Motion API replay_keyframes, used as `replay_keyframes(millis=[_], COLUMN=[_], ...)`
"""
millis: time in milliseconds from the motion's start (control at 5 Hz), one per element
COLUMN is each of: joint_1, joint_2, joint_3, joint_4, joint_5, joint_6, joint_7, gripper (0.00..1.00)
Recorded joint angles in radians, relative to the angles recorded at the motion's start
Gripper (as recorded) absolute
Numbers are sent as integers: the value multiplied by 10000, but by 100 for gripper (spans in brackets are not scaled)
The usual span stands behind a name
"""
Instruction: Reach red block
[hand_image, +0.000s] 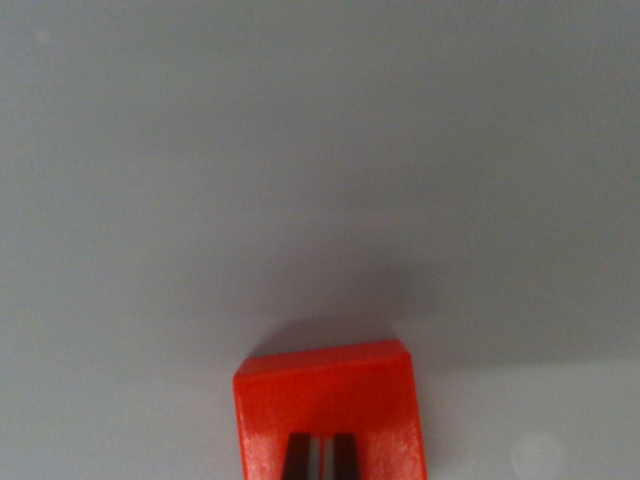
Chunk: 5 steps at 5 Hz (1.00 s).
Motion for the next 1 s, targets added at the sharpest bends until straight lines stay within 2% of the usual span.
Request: replay_keyframes(millis=[800,1000], joint_1=[0,0], joint_2=[1,1], joint_3=[0,0], joint_4=[-6,-6], joint_5=[0,0], joint_6=[-7,-7], joint_7=[0,0], gripper=[0,100])
